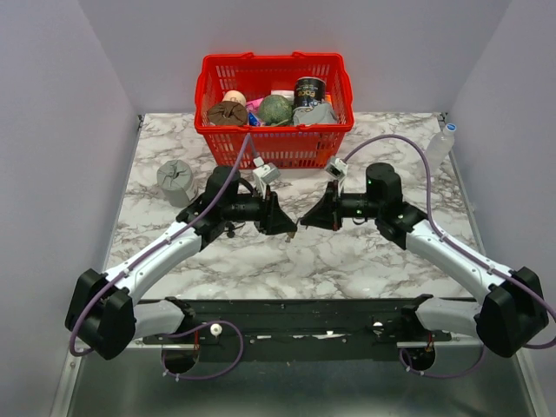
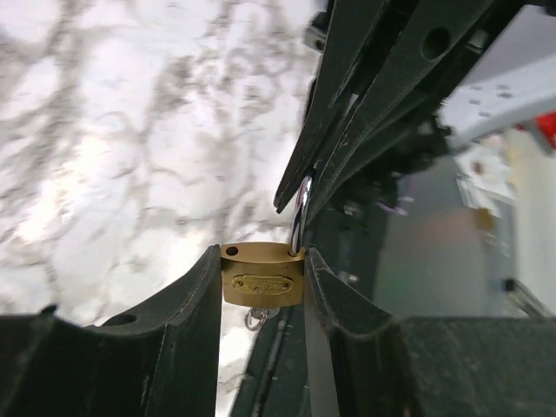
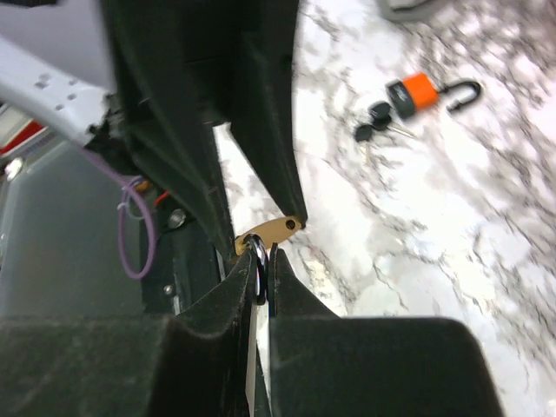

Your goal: Unlock with the key

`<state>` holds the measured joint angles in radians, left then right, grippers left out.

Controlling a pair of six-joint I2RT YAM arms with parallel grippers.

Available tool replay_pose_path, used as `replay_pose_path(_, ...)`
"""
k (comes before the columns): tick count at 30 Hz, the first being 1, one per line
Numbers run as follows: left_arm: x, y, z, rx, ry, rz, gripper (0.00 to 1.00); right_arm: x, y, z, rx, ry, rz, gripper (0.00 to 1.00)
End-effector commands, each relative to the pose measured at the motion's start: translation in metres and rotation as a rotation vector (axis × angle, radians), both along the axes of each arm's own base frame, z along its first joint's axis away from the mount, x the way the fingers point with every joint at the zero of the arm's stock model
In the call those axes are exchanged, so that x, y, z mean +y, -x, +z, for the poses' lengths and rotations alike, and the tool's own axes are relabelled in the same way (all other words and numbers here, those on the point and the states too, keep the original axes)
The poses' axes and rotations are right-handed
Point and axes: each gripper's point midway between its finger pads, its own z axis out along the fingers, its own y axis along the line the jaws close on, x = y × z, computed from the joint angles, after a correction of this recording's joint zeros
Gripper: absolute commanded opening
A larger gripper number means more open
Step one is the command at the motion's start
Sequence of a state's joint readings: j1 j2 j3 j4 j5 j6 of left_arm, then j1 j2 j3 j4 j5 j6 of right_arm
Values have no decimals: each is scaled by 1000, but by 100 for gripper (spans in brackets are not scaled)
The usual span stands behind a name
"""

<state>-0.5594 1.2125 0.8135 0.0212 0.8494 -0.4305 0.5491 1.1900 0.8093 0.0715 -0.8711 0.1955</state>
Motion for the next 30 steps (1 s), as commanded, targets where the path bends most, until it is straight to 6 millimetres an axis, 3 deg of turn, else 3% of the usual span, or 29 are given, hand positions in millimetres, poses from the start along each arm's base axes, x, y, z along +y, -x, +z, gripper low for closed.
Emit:
replay_pose_path(1, 29, -42, -32, -130, -303, 345, 0, 2, -28, -17, 59, 91, -176, 3)
replay_pose_path(5, 40, -42, -52, -122, -444, 455, 0, 10, -39, -40, 143, 141, -232, 3)
replay_pose_path(9, 56, -45, -59, -126, -511, 565, 0, 15, -45, -60, 212, 168, -264, 4)
replay_pose_path(14, 57, -32, -85, -71, -538, 581, 0, 25, -46, -72, 242, 155, -245, 8)
replay_pose_path(17, 60, -23, -101, -27, -553, 598, 0, 26, -45, -81, 258, 160, -231, 15)
replay_pose_path(23, 66, -18, -109, 15, -524, 639, 0, 27, -38, -93, 277, 152, -208, 44)
replay_pose_path(24, 65, -17, -110, 20, -519, 639, 0, 27, -37, -94, 277, 151, -207, 53)
replay_pose_path(30, 64, -14, -120, 60, -520, 643, 0, 17, -36, -93, 243, 157, -251, 64)
